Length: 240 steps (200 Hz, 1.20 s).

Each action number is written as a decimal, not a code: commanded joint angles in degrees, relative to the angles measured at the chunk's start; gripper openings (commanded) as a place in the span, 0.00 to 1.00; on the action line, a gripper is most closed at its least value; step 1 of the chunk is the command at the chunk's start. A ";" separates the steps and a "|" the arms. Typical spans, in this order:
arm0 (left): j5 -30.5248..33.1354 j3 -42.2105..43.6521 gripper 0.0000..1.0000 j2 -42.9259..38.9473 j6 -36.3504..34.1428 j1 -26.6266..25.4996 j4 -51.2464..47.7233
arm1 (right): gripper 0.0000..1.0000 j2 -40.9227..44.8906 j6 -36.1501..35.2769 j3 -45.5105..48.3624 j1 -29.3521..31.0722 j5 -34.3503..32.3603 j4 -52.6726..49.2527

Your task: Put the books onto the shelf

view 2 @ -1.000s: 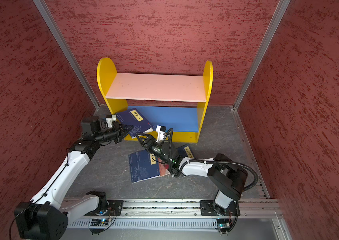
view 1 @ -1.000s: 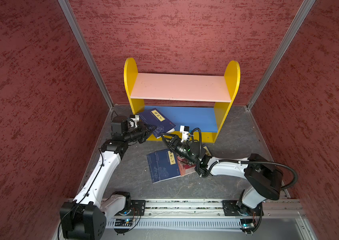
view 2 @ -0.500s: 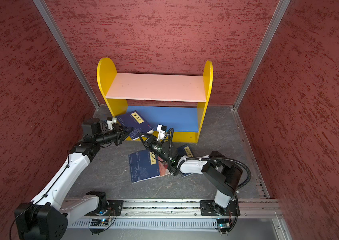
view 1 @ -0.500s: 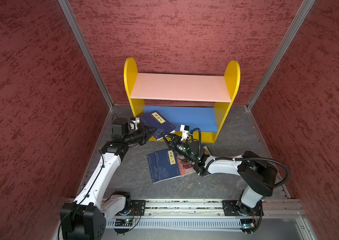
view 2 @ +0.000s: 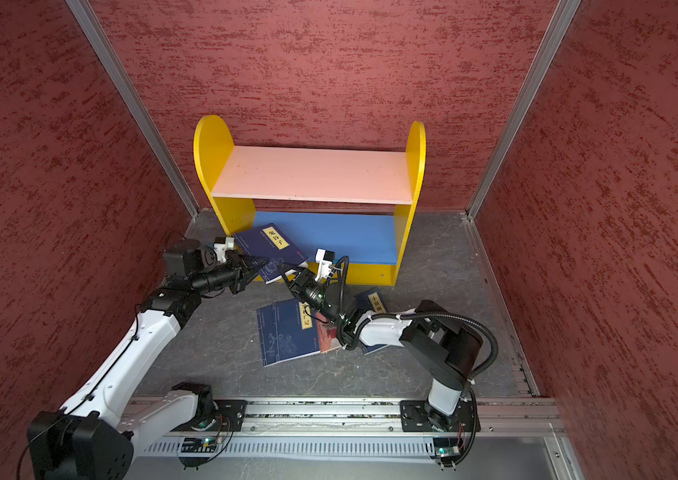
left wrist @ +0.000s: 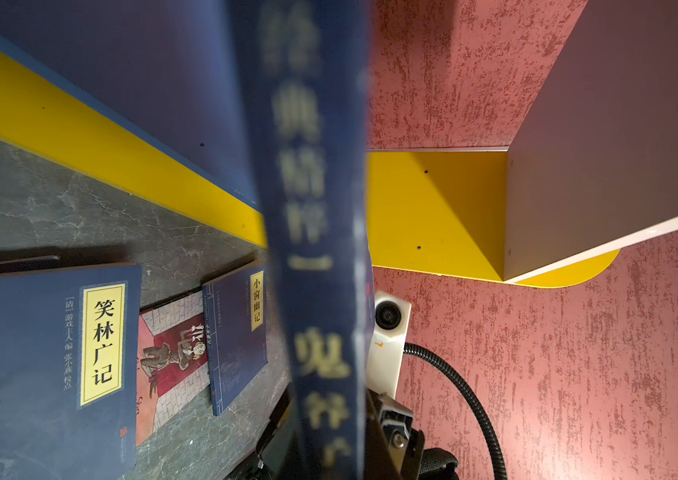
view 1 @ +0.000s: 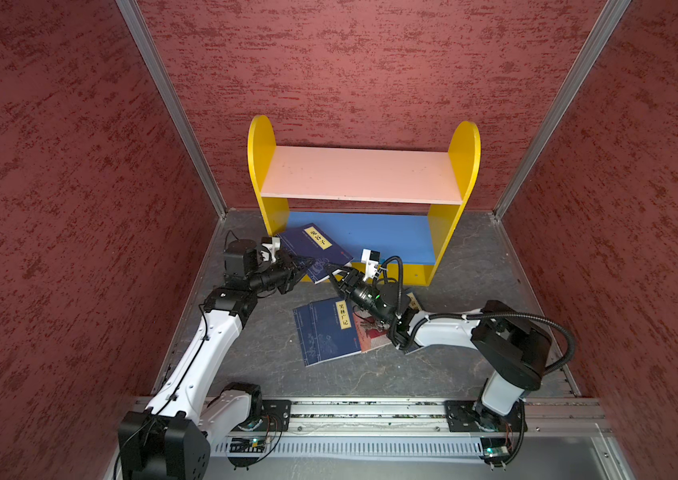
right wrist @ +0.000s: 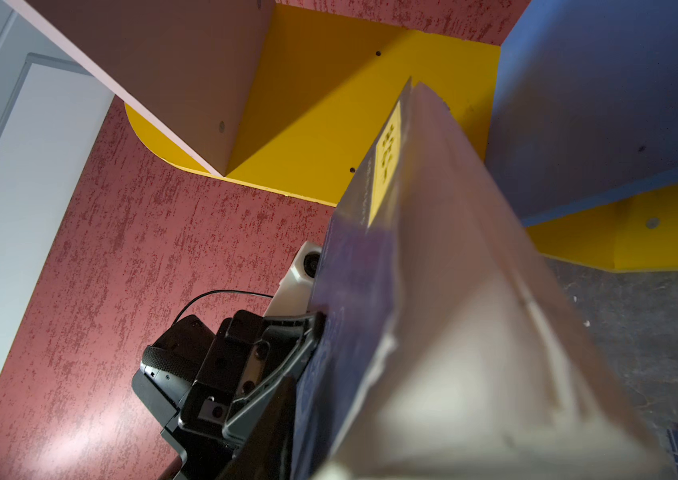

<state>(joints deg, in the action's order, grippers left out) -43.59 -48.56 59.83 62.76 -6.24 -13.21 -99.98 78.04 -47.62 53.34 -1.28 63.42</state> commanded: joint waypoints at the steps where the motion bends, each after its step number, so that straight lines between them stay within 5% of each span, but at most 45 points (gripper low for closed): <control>1: -1.43 0.66 0.00 -1.39 -0.18 -0.51 1.90 | 0.29 -1.19 0.62 -1.68 -0.81 0.53 3.60; 43: -1.23 1.15 0.01 -1.74 -1.62 -0.48 1.25 | 0.08 -1.38 0.89 -0.71 -1.18 1.11 5.51; 57: -0.91 1.02 0.18 -1.87 -3.18 -0.14 0.71 | 0.01 -0.53 0.62 -0.08 -1.52 1.90 5.28; 78: 2.61 -0.83 0.57 -3.41 -8.44 1.24 -3.98 | 0.00 1.92 -0.21 1.16 -2.25 4.07 2.69; 100: 0.36 -2.22 0.68 -3.08 -11.17 4.25 -6.63 | 0.00 6.07 -2.39 2.18 -3.68 8.87 -3.24; 166: -9.34 -1.64 0.67 -2.37 -20.95 15.79 -9.80 | 0.00 16.44 -9.93 1.54 -9.58 25.62 -22.43; 191: -17.49 -0.17 0.65 -0.68 -19.08 19.46 -4.81 | 0.00 19.40 -11.91 0.76 -11.44 30.78 -25.97; 240: -24.92 0.43 0.61 1.59 -18.97 18.55 0.96 | 0.00 18.99 -11.72 -0.42 -14.20 39.51 -24.69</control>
<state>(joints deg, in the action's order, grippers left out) -62.65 -48.53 60.99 45.74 13.04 -16.10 -81.58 67.07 -45.21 40.34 30.92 36.18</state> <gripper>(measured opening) 0.613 0.105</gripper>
